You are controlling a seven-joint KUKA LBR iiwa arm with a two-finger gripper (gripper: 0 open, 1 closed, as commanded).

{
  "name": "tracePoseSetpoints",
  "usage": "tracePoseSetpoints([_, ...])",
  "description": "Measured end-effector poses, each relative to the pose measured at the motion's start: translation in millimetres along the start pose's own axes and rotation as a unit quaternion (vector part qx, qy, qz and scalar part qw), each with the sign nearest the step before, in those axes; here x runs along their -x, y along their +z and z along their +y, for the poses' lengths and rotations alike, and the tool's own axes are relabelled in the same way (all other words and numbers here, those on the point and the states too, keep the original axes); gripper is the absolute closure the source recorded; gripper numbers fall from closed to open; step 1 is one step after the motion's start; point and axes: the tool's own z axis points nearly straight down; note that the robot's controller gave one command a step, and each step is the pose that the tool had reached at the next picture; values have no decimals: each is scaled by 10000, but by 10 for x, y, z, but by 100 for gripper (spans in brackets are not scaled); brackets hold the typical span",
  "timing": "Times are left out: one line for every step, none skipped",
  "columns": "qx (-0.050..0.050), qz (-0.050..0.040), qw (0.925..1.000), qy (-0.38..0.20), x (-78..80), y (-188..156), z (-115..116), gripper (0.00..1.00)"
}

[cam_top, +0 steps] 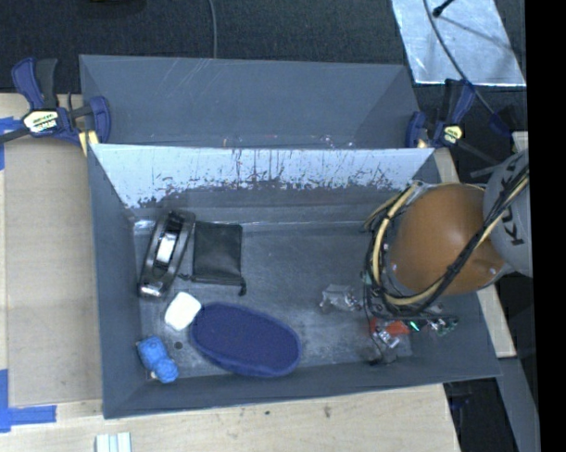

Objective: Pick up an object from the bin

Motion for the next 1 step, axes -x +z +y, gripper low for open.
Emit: tracePoseSetpoints([0, 0, 10000, 2, 0, 0, 0, 0])
